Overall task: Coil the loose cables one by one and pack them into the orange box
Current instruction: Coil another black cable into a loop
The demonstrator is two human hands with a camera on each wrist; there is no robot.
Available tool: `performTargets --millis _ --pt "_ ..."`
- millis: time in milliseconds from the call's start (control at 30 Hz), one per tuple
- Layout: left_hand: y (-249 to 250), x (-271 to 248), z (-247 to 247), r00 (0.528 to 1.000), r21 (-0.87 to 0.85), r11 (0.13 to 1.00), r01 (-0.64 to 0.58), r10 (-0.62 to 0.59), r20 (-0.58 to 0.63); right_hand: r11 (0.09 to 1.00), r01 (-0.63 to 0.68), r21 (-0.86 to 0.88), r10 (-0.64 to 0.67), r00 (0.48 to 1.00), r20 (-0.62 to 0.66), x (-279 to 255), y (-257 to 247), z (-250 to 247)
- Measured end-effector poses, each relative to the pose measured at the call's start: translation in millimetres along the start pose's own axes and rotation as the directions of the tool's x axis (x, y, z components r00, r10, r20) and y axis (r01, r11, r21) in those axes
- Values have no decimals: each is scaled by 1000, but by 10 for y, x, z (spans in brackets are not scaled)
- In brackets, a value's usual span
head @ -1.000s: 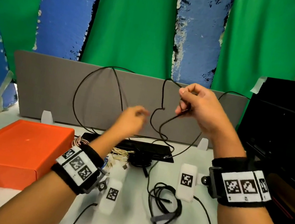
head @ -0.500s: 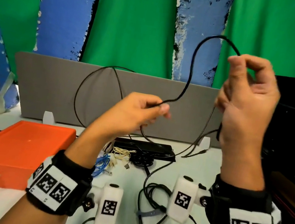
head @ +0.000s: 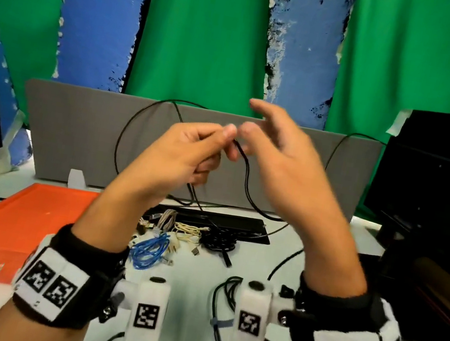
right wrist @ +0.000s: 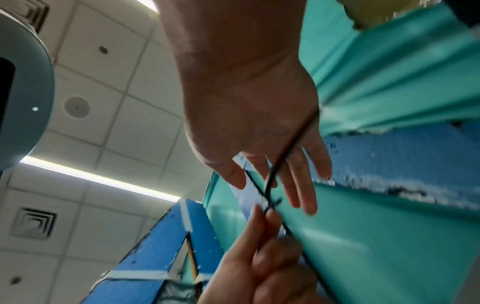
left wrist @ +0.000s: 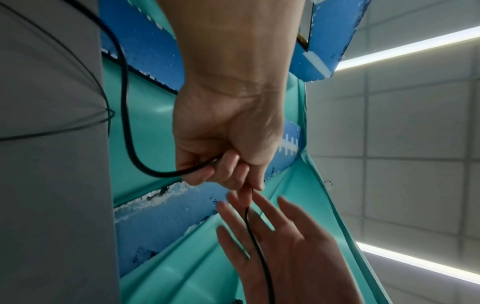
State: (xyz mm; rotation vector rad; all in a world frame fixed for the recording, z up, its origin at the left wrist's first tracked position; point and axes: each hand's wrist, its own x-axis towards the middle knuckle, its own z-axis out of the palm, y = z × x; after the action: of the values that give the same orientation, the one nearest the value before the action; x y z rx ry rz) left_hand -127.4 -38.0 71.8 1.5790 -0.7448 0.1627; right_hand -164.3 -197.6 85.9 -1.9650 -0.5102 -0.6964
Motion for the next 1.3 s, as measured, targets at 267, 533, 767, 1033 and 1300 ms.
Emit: performTargets --millis 267,533,767,1033,1300 --pt "30 -48 -274 990 33 990 134 -135 42 999 51 -1 -51 999 -5 42 143 -132" --pt "87 -103 -350 995 145 989 42 -55 89 976 -100 -192 18 921 -390 140 399 -346" --pt "20 -31 -113 992 168 982 -91 104 -74 901 172 -398 -169 985 42 -43 44 193" --pt "75 -105 -375 993 322 945 58 -87 76 971 141 -192 -156 986 -64 18 214 -194" --pt "37 -40 -297 987 -61 989 137 -141 -71 955 210 -210 -214 977 1 -11 173 -204"
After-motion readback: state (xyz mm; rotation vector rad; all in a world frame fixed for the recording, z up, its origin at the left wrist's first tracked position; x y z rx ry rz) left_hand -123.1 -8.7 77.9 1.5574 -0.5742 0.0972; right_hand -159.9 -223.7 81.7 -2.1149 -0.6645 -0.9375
